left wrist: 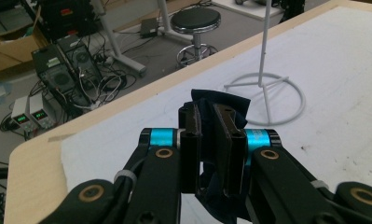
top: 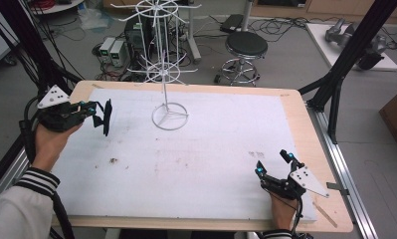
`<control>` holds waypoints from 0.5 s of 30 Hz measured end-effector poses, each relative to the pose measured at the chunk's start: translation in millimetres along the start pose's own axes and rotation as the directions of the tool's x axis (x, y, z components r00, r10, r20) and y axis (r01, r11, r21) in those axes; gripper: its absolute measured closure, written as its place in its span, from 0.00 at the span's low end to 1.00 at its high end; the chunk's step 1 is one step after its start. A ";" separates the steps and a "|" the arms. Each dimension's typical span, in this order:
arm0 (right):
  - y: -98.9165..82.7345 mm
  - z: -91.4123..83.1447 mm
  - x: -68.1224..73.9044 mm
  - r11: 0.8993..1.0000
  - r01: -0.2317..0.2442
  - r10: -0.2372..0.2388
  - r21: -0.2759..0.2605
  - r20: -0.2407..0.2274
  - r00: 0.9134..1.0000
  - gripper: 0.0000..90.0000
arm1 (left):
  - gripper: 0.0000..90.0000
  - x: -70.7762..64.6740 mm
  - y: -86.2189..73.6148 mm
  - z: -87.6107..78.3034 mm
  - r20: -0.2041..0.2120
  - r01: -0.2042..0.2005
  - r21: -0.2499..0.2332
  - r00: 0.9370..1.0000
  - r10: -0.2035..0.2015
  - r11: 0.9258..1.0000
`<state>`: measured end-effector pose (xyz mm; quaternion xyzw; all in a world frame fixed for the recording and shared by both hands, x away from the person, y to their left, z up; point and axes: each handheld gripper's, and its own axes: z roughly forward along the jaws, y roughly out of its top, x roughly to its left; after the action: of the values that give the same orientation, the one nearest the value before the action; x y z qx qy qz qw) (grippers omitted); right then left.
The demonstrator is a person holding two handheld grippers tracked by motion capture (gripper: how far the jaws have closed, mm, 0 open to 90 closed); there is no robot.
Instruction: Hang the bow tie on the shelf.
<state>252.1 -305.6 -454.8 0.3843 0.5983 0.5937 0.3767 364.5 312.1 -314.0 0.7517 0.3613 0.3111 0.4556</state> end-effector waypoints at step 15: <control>-0.1 -0.3 -0.1 1.000 -0.004 0.004 -0.001 -0.003 1.000 0.09 | 0.90 -19.5 36.9 12.3 0.028 -0.046 -0.029 0.998 0.047 0.998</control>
<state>251.9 -305.9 -454.8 0.3844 0.5977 0.5953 0.3750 373.2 278.3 -288.0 0.7578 0.3326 0.3160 0.4640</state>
